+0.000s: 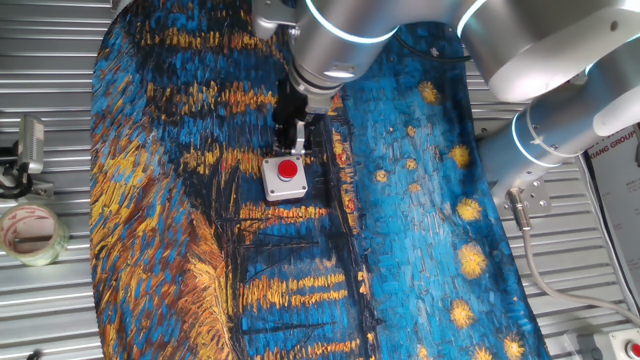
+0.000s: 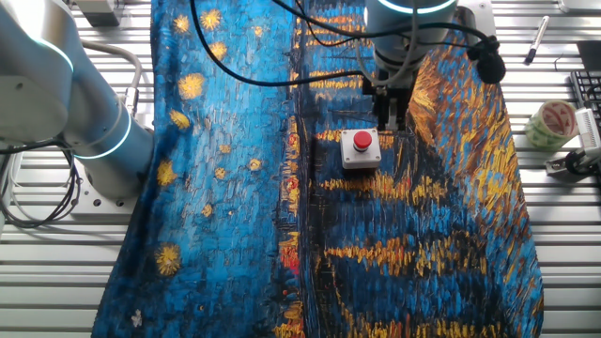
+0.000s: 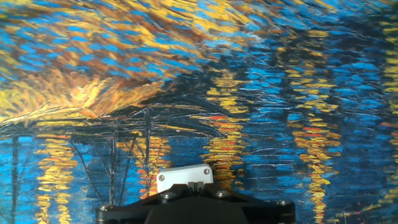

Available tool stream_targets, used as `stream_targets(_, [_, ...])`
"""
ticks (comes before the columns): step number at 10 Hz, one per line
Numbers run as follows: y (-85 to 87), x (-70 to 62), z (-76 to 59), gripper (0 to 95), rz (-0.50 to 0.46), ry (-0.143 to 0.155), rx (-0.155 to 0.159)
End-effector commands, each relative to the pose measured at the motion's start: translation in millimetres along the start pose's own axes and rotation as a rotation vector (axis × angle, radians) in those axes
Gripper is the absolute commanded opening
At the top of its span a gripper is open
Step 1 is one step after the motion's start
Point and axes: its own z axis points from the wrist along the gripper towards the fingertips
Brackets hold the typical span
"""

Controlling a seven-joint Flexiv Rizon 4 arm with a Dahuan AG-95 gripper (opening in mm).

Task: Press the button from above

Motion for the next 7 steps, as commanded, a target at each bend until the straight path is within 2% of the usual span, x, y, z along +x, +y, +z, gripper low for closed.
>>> stream_targets(1, [0.0,2.9,-1.4,0.0,0.0,0.001,0.0])
stream_targets(4, [-0.6,17.2,1.7,0.0,0.001,-0.008,0.001])
stream_targets(7, [-0.4,17.7,1.4,0.0,0.008,-0.008,-0.001])
